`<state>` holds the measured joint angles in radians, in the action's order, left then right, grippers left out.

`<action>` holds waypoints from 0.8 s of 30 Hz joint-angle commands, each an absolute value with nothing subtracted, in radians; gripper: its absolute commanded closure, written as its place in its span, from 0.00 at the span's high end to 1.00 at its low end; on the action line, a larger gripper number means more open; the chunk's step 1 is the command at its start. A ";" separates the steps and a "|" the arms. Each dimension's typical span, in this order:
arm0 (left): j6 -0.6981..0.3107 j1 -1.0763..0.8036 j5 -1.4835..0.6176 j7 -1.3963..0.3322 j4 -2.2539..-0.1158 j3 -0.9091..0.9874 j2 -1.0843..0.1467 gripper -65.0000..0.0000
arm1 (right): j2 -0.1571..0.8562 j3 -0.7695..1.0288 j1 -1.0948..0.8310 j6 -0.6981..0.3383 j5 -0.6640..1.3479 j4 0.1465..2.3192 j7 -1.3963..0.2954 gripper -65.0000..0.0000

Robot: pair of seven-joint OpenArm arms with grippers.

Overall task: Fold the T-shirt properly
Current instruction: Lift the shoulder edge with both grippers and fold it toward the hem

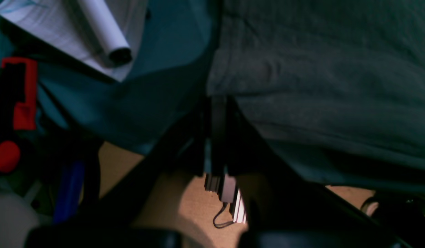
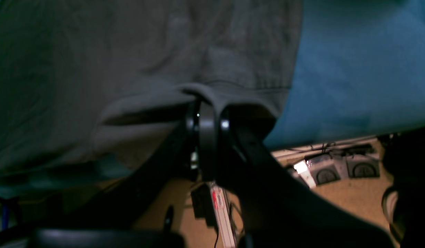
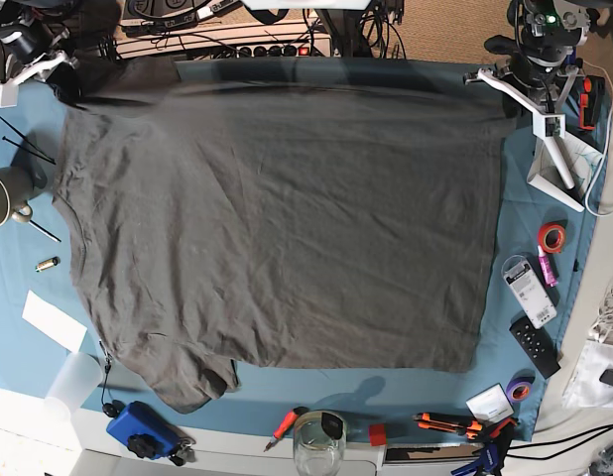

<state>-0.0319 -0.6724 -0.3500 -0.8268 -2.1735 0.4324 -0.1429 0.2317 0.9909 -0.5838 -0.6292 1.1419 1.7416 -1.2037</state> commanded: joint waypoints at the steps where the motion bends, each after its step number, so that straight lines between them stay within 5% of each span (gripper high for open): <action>1: -0.027 -0.678 -0.337 -0.790 -2.191 0.439 -0.155 0.00 | 0.250 1.002 -0.585 -0.632 1.153 1.754 -1.176 0.00; 24: -0.028 -0.564 -0.345 -0.762 -2.161 0.437 -0.200 0.00 | 0.278 0.968 -0.440 -0.604 1.046 1.754 -1.151 0.00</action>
<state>-0.0383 -0.5632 -0.3588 -0.7868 -2.1475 0.4320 -0.1913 0.2539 0.9596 -0.4416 -0.6056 1.0363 1.7409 -1.1877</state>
